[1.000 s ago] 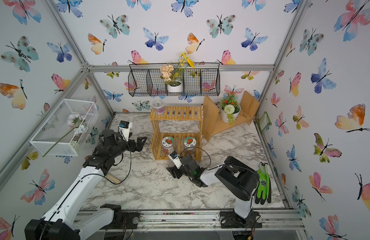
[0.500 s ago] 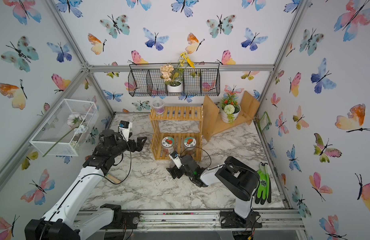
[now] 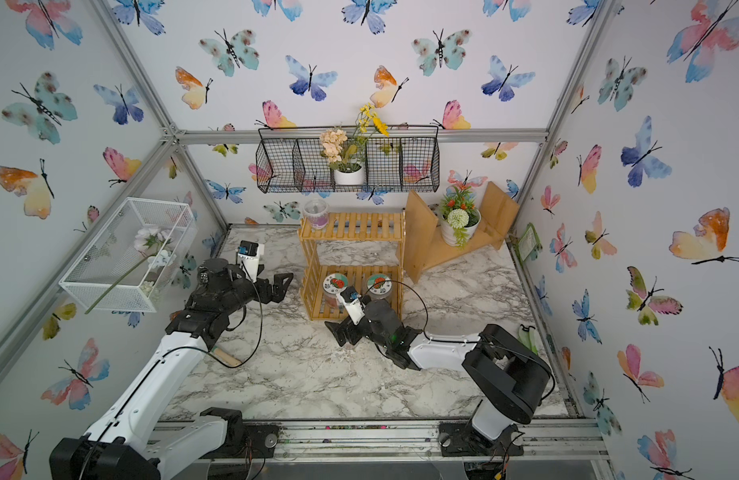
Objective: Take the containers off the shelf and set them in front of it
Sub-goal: 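Place the container at the center of the board, then pick up a container from the shelf.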
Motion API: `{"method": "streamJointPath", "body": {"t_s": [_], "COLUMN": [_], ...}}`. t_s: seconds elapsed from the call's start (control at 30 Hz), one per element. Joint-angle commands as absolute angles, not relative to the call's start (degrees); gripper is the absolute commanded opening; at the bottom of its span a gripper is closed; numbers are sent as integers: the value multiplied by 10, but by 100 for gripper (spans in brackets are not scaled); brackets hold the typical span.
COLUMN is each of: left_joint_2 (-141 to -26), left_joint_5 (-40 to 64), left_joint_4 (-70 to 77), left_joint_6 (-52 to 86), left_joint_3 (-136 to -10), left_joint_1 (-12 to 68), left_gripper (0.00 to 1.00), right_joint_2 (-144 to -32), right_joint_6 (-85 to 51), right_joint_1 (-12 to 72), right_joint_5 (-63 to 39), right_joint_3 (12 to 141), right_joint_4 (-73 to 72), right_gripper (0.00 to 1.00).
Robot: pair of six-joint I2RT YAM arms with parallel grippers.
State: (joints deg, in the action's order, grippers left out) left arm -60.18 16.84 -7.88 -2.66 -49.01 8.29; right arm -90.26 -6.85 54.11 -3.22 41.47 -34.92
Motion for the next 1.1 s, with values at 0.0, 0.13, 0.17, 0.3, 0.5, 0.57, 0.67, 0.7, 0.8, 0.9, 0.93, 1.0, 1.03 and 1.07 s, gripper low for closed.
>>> {"method": "streamJointPath", "body": {"t_s": [0.0, 0.13, 0.17, 0.3, 0.5, 0.57, 0.67, 0.7, 0.8, 0.9, 0.93, 1.0, 1.03, 1.07], "left_joint_2": [-609, -629, -635, -662, -708, -723, -744, -752, -774, -797, -805, -820, -826, -832], "left_joint_5": [194, 214, 219, 249, 292, 299, 310, 313, 318, 317, 315, 311, 308, 307], "left_joint_4": [-71, -67, -69, -68, -68, -68, -66, -66, -66, -67, -69, -71, -71, -70], "left_joint_6": [-42, -51, -54, -60, -70, -73, -77, -79, -83, -90, -93, -98, -99, -99], "left_joint_3": [-523, -560, -571, -617, -680, -697, -719, -726, -750, -776, -785, -801, -808, -814], "left_joint_1": [81, 81, 81, 82, 88, 92, 97, 99, 107, 116, 119, 124, 126, 127], "left_gripper": [100, 100, 100, 100, 100, 100, 100, 100, 100, 100, 100, 100, 100, 100], "right_joint_2": [-865, -832, -825, -804, -771, -763, -757, -756, -752, -752, -753, -753, -753, -753], "right_joint_6": [-79, -79, -79, -88, -115, -123, -128, -129, -132, -134, -137, -140, -142, -143], "right_joint_1": [544, 544, 544, 534, 483, 460, 421, 407, 376, 351, 344, 329, 324, 318], "right_joint_5": [-23, -12, -12, -22, -96, -125, -181, -206, -256, -292, -301, -323, -331, -341], "right_joint_3": [441, 463, 466, 494, 531, 546, 576, 586, 610, 632, 638, 648, 652, 657], "right_joint_4": [-295, -233, -223, -163, -98, -74, -34, -24, -1, 16, 21, 26, 29, 30], "right_gripper": [98, 98, 98, 98, 98, 98, 98, 98, 98, 98, 98, 98, 98, 98]}}
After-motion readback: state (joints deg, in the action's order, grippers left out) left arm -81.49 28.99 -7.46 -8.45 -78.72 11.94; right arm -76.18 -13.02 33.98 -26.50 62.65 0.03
